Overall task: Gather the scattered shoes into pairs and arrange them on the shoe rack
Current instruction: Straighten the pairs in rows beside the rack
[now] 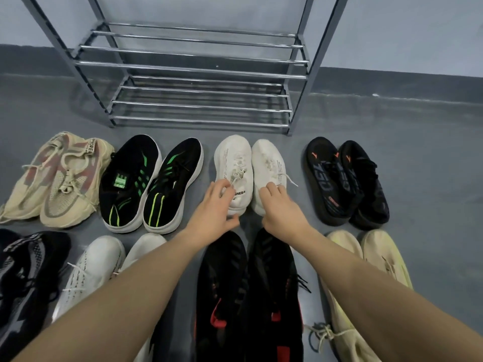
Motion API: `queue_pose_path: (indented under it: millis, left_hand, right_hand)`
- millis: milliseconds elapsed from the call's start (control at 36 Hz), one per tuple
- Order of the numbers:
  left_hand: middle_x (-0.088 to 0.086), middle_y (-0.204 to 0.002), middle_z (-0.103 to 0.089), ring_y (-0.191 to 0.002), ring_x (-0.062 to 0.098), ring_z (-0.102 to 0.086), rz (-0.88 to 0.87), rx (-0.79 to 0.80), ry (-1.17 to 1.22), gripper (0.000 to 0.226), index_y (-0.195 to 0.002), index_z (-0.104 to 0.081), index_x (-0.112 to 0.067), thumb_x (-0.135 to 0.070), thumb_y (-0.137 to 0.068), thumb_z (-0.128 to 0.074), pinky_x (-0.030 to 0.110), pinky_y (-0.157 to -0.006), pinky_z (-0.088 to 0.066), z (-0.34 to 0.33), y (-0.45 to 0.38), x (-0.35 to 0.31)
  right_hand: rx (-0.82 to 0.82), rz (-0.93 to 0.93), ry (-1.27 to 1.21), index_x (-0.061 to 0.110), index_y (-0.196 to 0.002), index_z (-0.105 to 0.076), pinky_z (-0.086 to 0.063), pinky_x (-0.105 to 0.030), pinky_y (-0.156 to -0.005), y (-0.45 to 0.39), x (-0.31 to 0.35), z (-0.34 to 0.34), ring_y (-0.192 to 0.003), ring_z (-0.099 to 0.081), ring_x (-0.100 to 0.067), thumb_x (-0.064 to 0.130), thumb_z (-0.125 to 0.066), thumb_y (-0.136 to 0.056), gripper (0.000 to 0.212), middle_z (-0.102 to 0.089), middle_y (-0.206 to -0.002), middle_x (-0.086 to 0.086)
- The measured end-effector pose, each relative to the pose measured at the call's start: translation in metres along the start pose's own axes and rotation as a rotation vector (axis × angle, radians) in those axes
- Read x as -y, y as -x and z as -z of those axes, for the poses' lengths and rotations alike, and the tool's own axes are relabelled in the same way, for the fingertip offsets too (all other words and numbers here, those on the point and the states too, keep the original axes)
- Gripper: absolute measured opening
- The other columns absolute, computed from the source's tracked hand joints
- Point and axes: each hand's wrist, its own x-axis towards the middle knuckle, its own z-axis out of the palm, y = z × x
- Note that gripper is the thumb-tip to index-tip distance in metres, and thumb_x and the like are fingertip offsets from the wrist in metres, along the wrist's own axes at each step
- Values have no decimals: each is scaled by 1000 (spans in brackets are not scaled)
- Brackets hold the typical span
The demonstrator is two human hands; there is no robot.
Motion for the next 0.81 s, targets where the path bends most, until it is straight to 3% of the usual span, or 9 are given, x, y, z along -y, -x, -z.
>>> queue_pose_path:
  millis: [111, 278, 361, 472, 611, 806]
  left_hand:
    - [3, -125, -35, -112, 26, -44, 125, 111, -9, 46, -114, -46, -10, -26, -77, -68, 42, -82, -49, -8, 1, -3]
    - [1, -128, -34, -126, 39, -36, 283, 253, -133, 45, -119, -40, -12, -27, -83, -62, 44, -81, -48, -14, 5, -2]
    - [1, -127, -37, -120, 35, -39, 325, 270, -151, 41, -119, -41, -12, -28, -85, -59, 43, -78, -47, -15, 3, -4]
    - [2, -127, -41, -112, 33, -44, 331, 297, -246, 42, -121, -43, -13, -31, -87, -57, 38, -79, -42, -12, -1, -11]
    - [6, -129, -41, -118, 33, -41, 405, 265, -299, 55, -124, -39, -12, -42, -83, -59, 40, -97, -38, -4, -6, -17]
    - [6, -127, -47, -123, 28, -40, 385, 244, -370, 48, -120, -45, -13, -43, -84, -56, 36, -100, -35, 24, -22, -19]
  right_hand:
    - [41, -24, -59, 8, -101, -42, -30, -30, -67, -1, -1, -10, -101, -40, -28, -10, -48, -74, 32, -39, -112, -10]
    - [78, -49, -90, 7, -104, -46, -33, -30, -63, -2, -2, -22, -103, -42, -27, -6, -47, -80, 28, -39, -116, -9]
    - [78, -110, -96, 8, -106, -48, -37, -33, -67, -4, 0, -22, -106, -43, -27, 6, -51, -81, 26, -40, -117, -6]
    - [2, -98, -24, 9, -111, -51, -34, -35, -92, -7, 4, -21, -108, -42, -31, 22, -52, -82, 31, -46, -116, -7]
    - [-121, -82, -39, 2, -102, -55, -36, -40, -90, -17, 8, -16, -101, -47, -36, 17, -58, -76, 30, -51, -111, -17]
    - [-62, -55, -137, 7, -114, -48, -30, -35, -90, -38, 16, 0, -108, -43, -31, 14, -43, -89, 27, -47, -120, -11]
